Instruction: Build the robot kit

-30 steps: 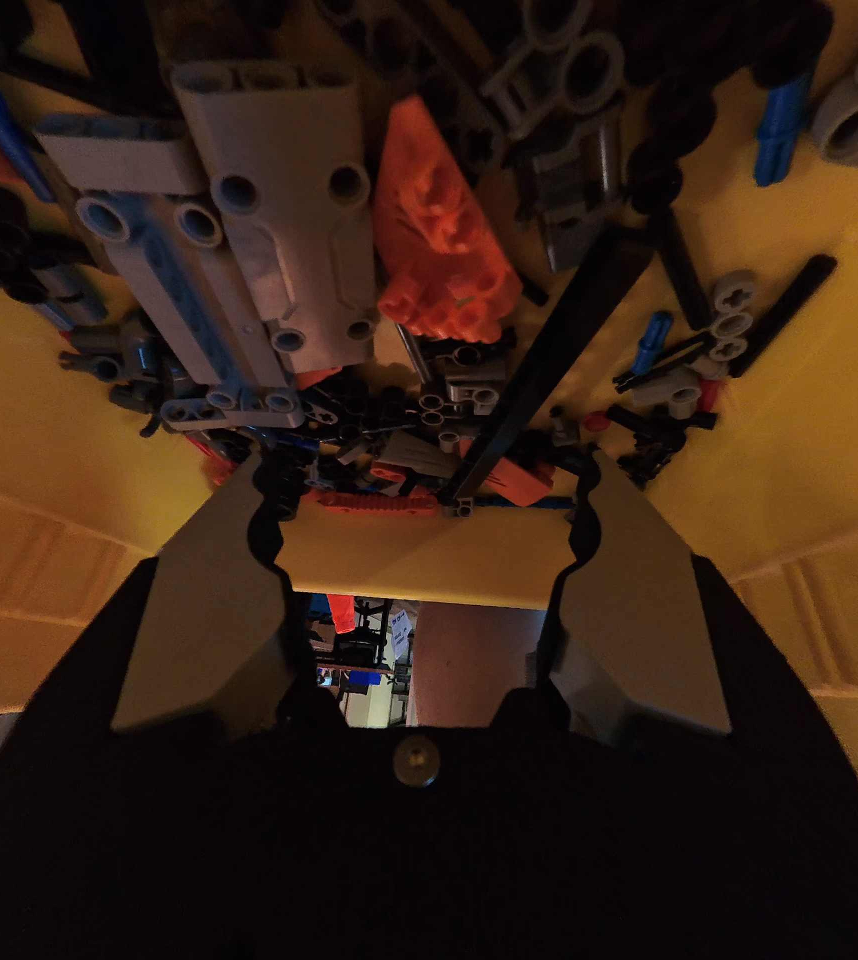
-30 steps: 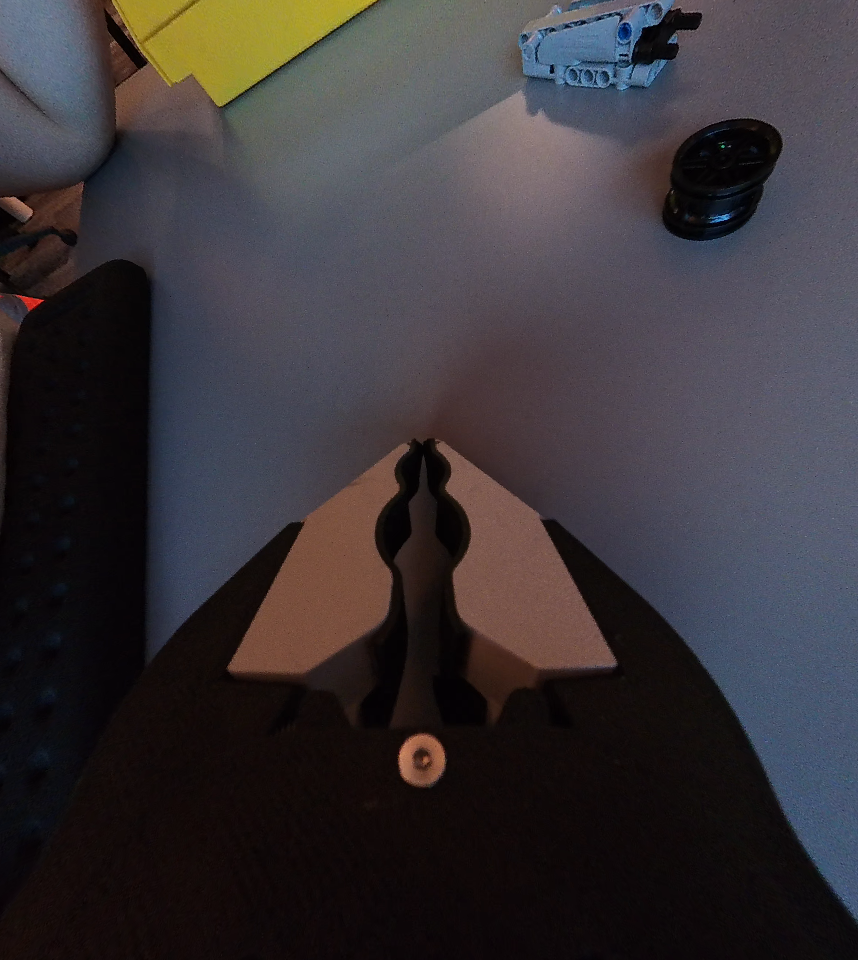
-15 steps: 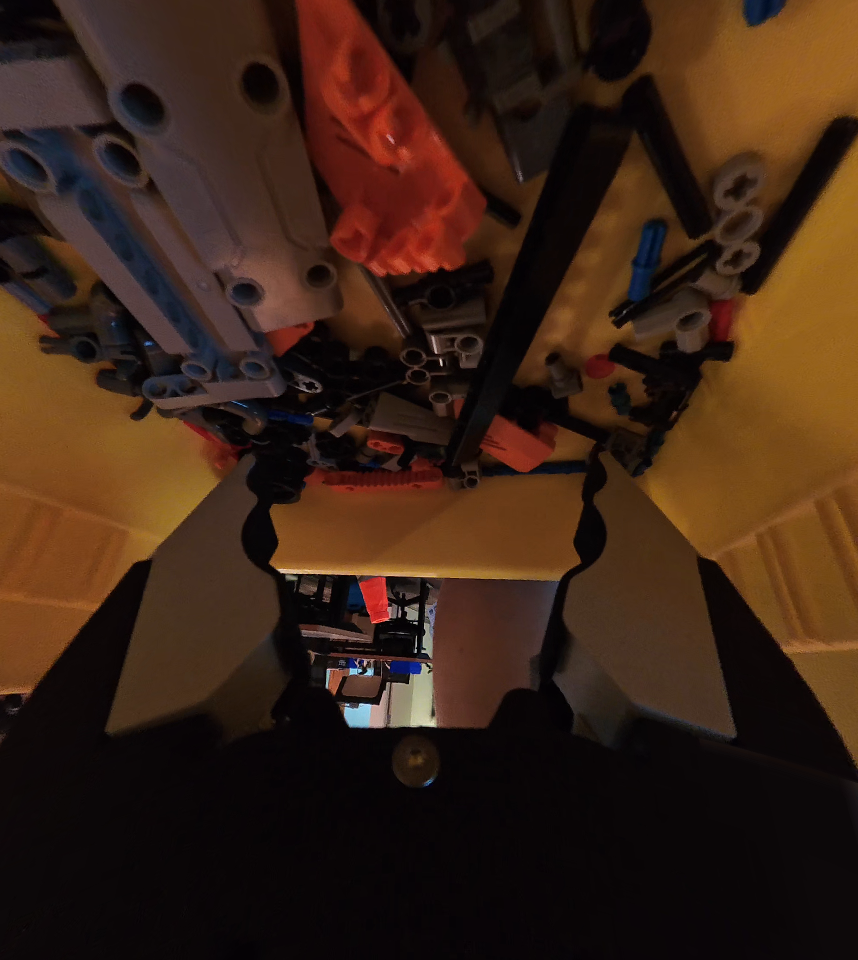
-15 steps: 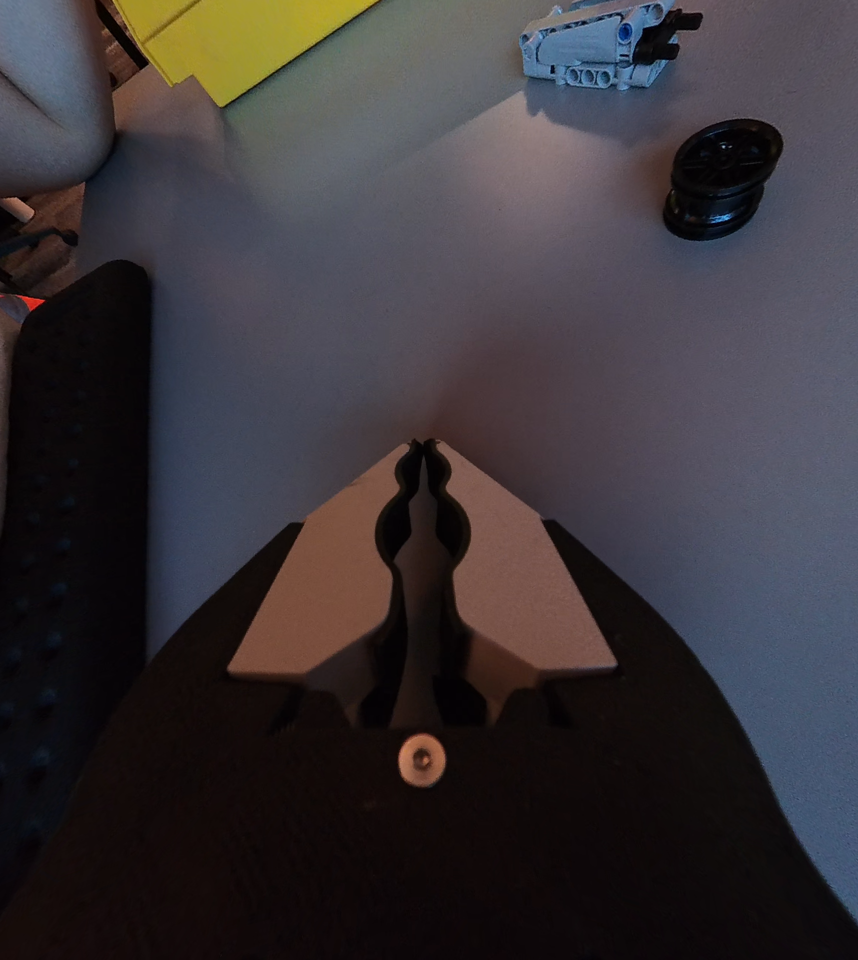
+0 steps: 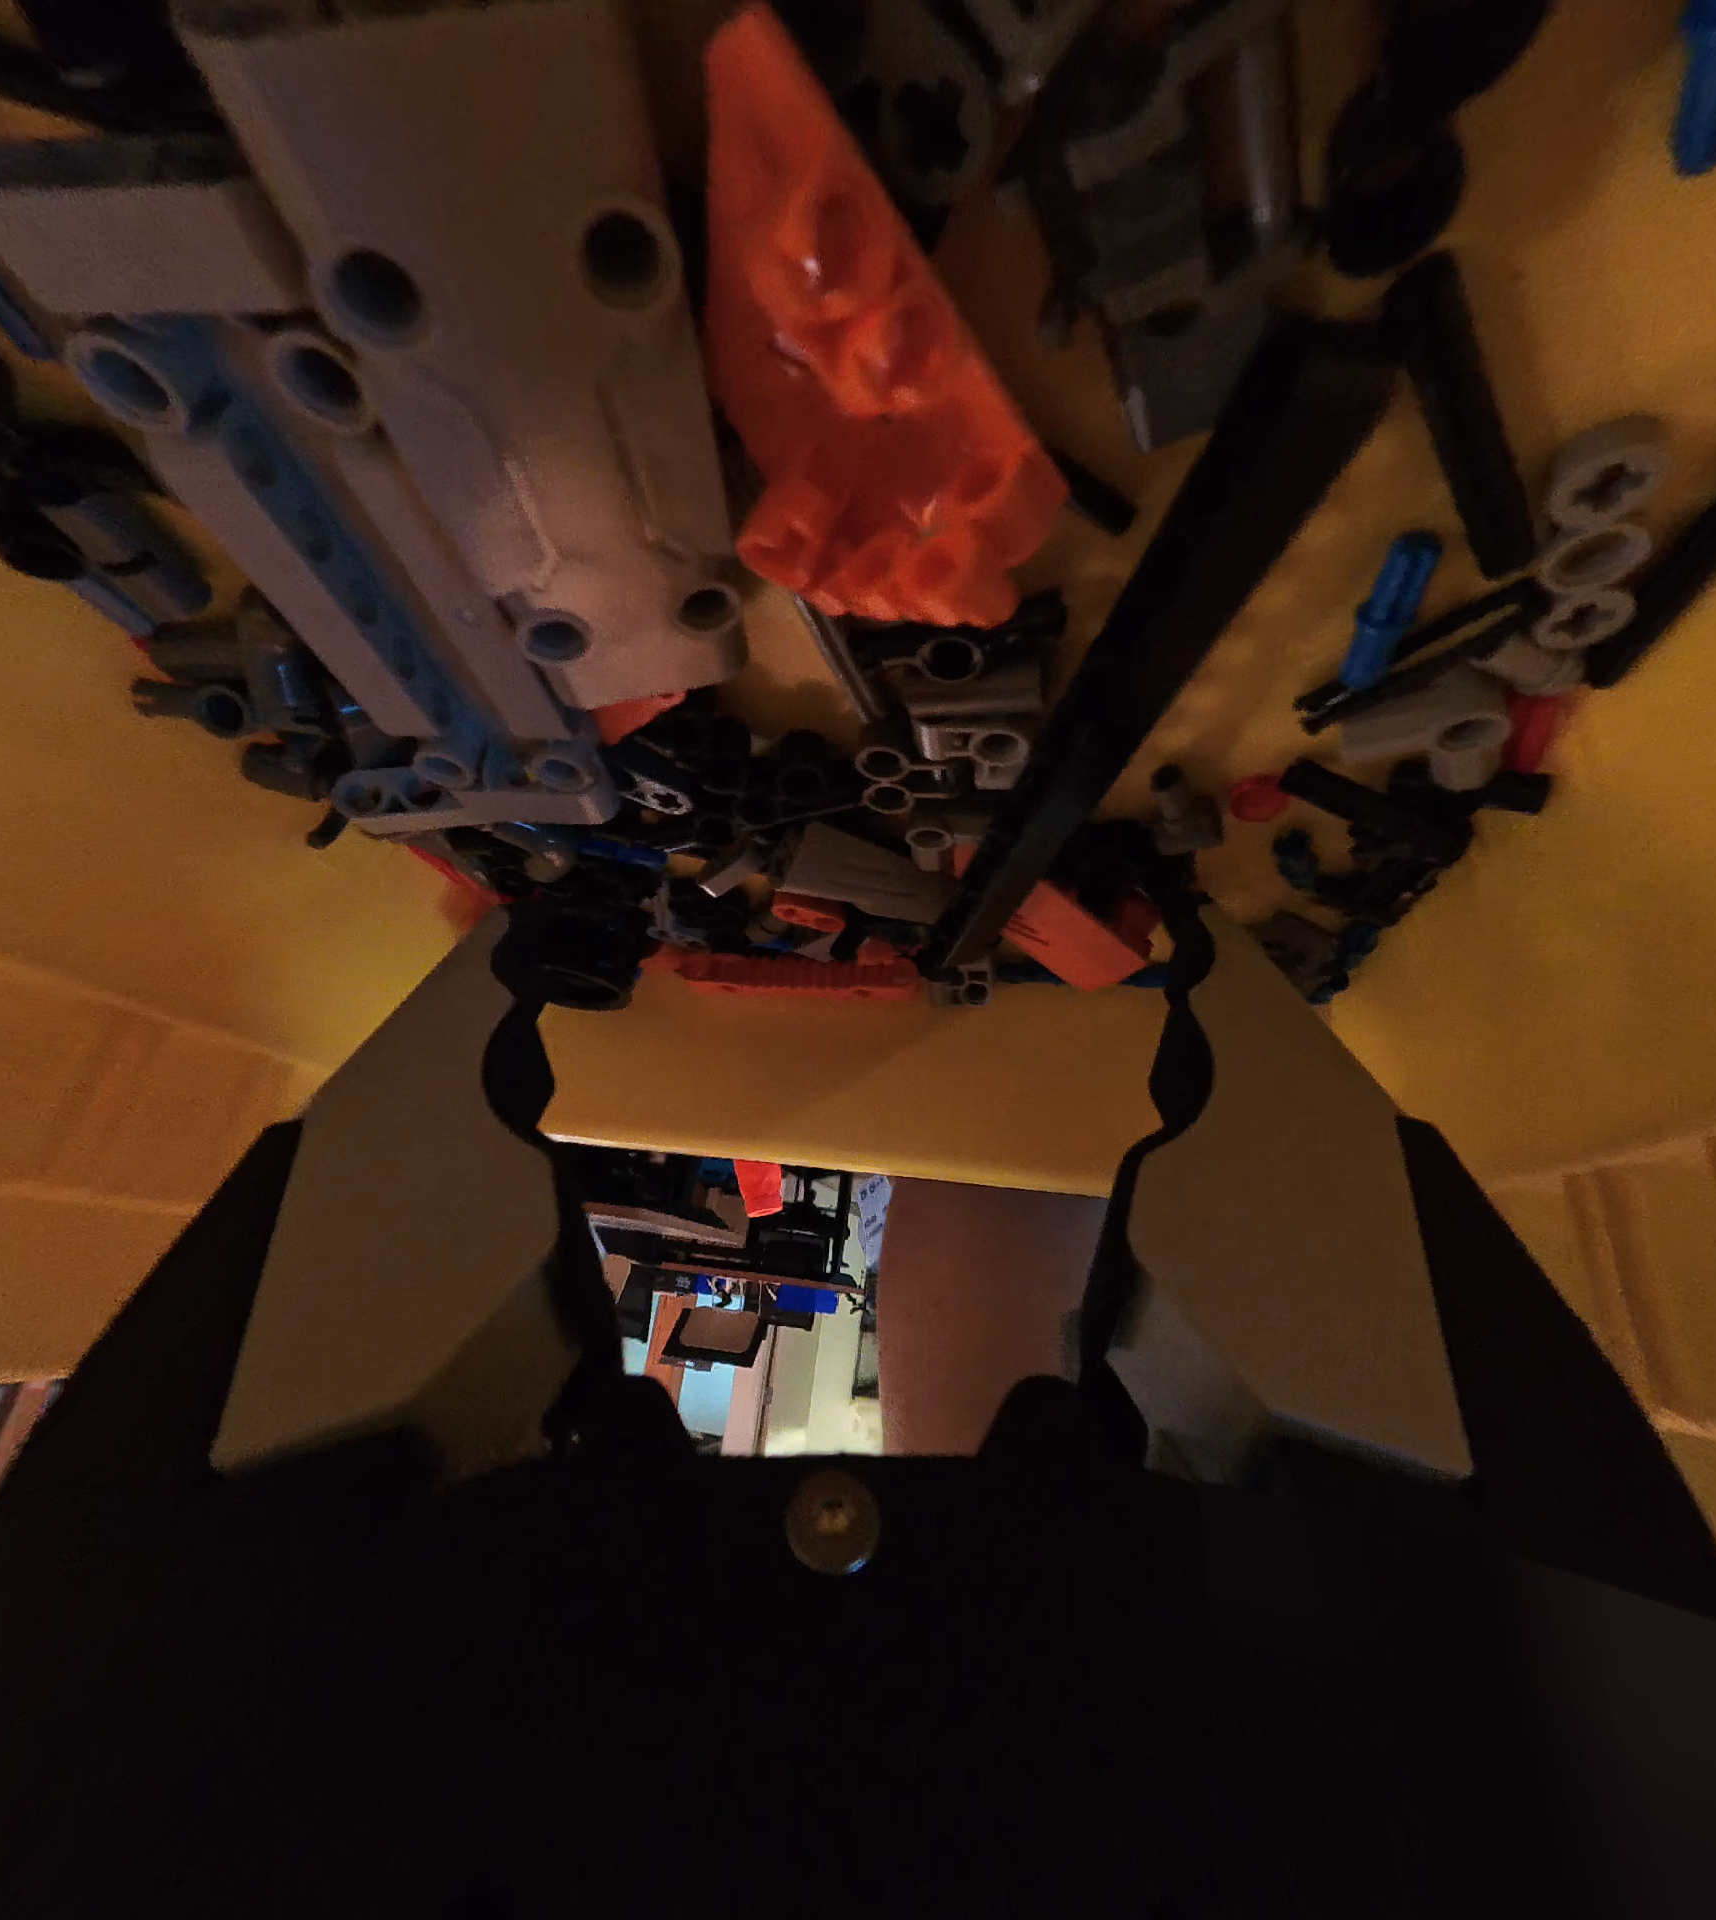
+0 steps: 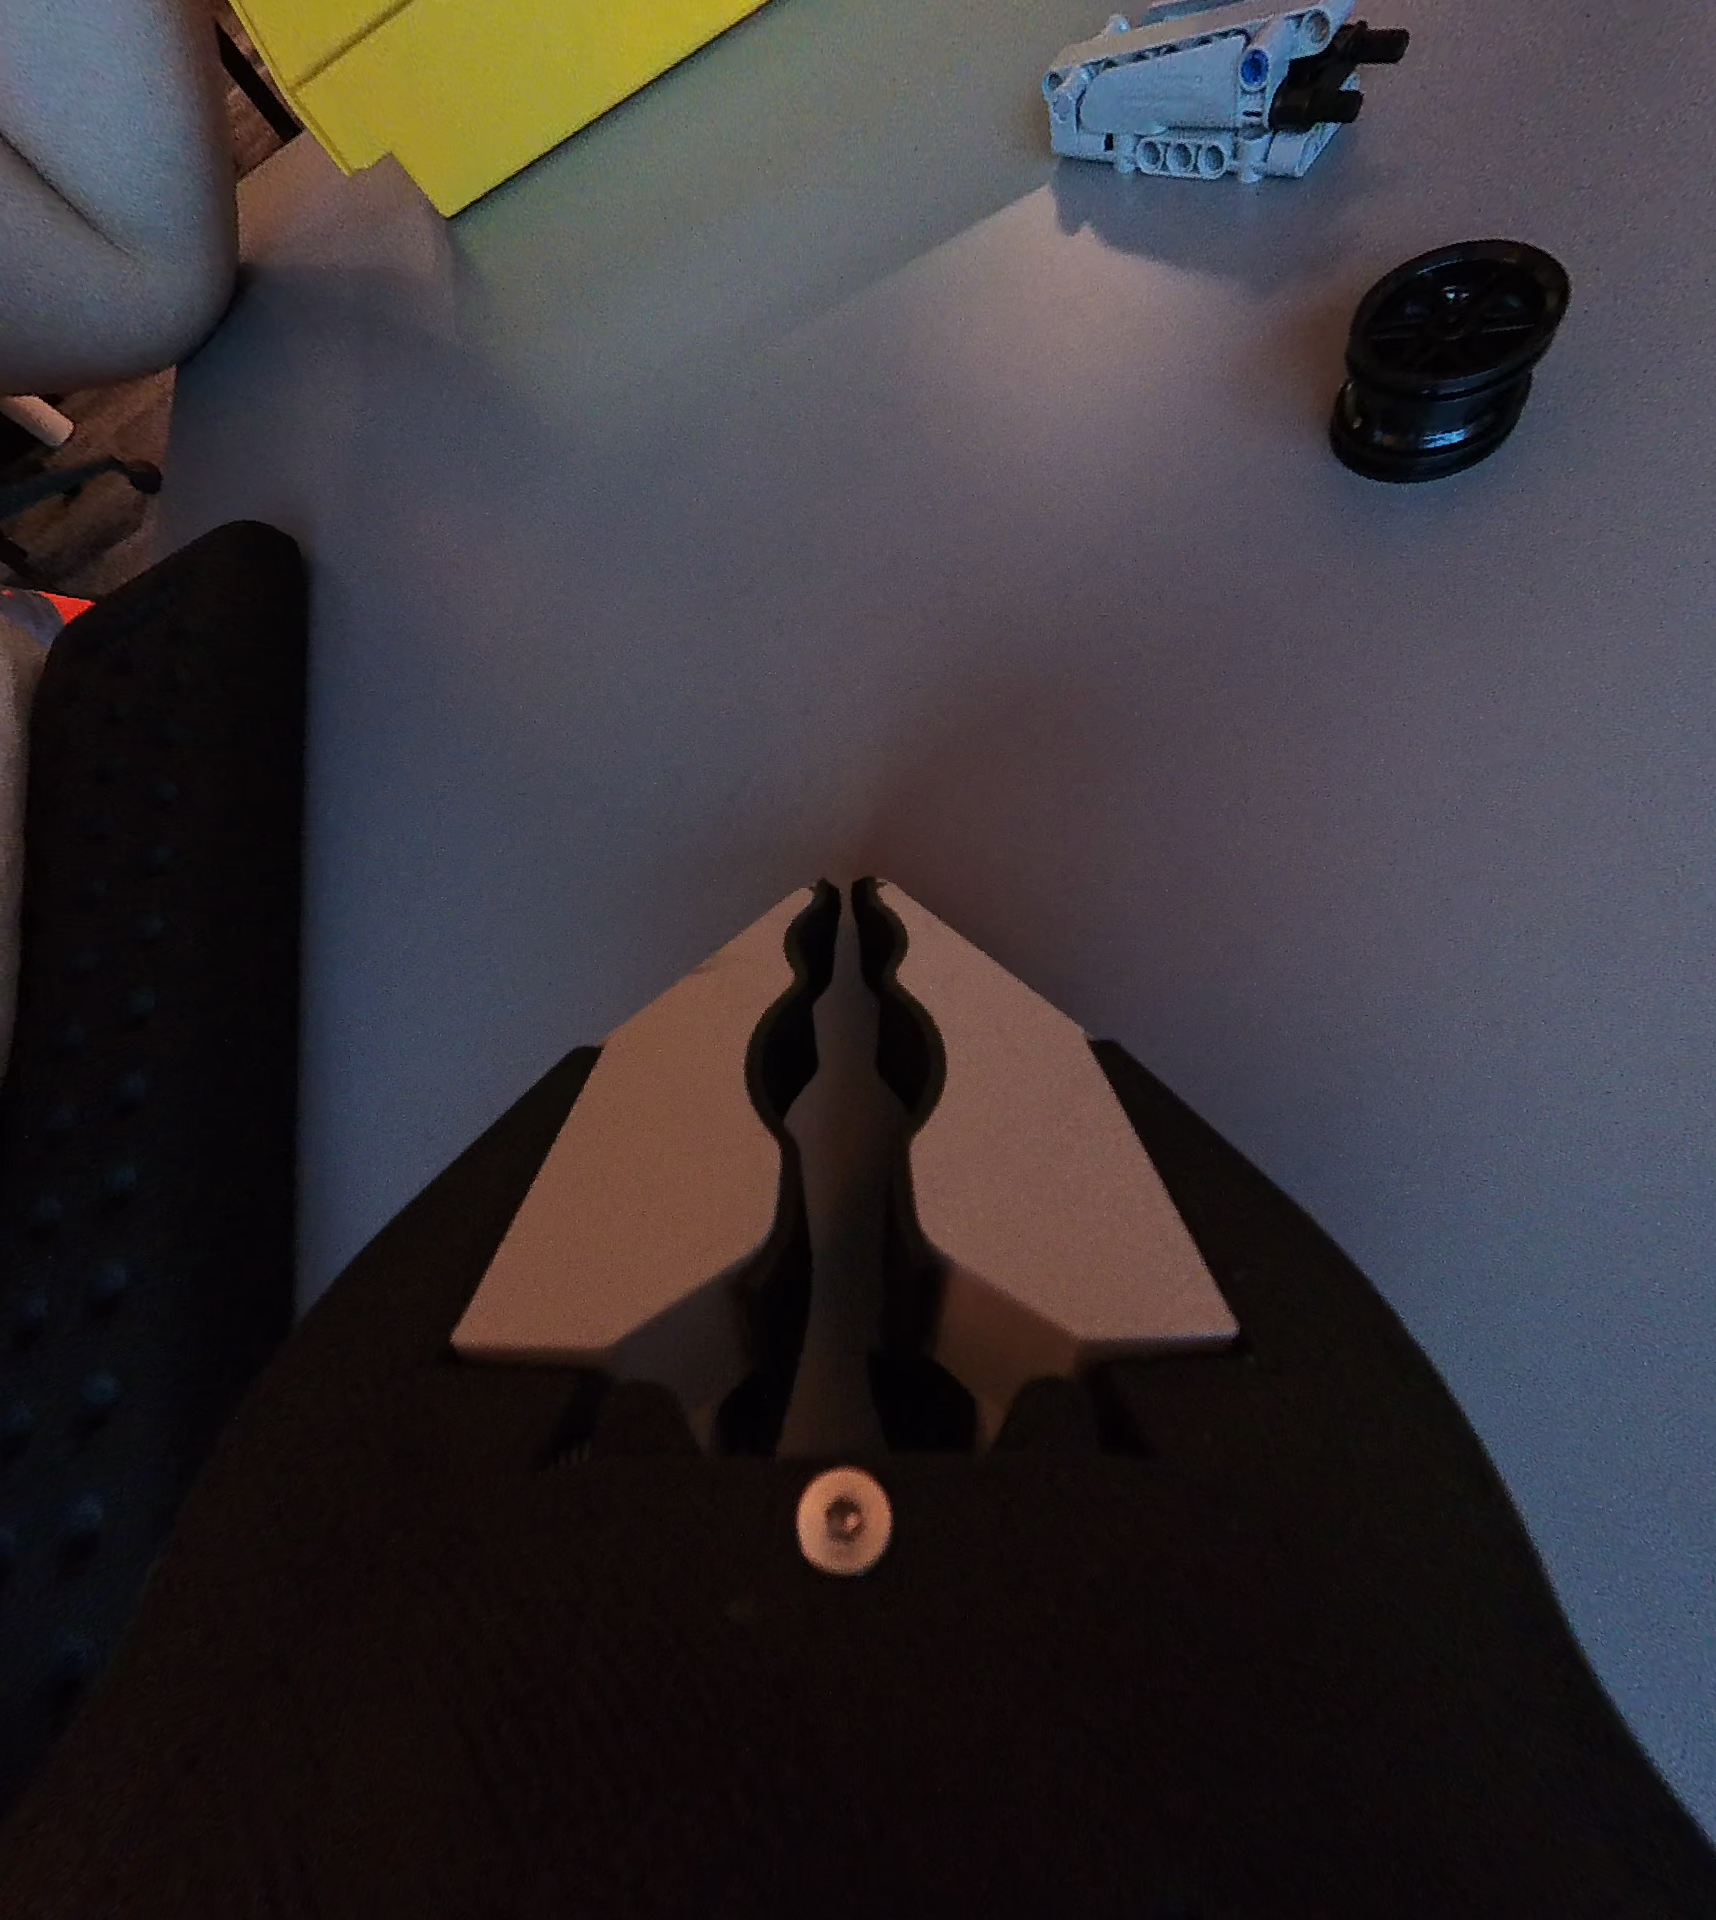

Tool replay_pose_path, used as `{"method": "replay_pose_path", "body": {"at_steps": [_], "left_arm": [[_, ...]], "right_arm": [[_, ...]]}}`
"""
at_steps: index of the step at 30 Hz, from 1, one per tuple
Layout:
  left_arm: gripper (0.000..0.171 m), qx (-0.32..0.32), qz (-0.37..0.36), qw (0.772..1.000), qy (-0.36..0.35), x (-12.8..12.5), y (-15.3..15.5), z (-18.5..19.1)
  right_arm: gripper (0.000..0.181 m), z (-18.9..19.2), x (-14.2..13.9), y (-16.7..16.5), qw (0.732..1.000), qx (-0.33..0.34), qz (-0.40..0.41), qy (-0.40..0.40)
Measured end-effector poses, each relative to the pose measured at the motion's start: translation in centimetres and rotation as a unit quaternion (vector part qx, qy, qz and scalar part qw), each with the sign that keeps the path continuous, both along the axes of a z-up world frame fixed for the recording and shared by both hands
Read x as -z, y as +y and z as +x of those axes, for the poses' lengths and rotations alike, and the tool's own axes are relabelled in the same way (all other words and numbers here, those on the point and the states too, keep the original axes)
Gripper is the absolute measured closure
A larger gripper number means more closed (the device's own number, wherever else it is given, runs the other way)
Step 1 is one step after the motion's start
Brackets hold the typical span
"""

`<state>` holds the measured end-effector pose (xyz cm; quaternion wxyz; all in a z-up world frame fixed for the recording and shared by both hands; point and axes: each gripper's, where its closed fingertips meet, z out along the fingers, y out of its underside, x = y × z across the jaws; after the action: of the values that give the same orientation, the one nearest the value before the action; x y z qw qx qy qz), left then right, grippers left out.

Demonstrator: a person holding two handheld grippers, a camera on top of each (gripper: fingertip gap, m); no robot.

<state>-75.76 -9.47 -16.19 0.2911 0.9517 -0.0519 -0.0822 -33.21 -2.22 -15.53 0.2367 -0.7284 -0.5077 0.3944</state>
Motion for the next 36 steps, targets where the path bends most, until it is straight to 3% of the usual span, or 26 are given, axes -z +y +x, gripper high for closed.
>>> {"method": "replay_pose_path", "body": {"at_steps": [6,17,27,36], "left_arm": [[0.055,-0.018,0.0,1.0,0.017,-0.3,-0.2,-1.1],[0.061,-0.002,0.017,1.0,-0.019,-1.0,-0.3,-0.5],[0.066,0.0,0.152,0.987,-0.058,-4.6,1.0,-0.5],[0.066,0.007,0.11,0.992,-0.056,-4.0,0.3,-0.2]], "right_arm": [[0.177,0.0,0.0,0.0,1.0,0.0,-0.001,0.0],[0.177,0.0,0.0,0.0,1.0,0.0,-0.005,0.002],[0.178,0.0,0.0,0.1,1.0,0.003,-0.006,0.001],[0.177,0.0,0.0,0.1,1.0,0.002,0.001,0.0]]}}
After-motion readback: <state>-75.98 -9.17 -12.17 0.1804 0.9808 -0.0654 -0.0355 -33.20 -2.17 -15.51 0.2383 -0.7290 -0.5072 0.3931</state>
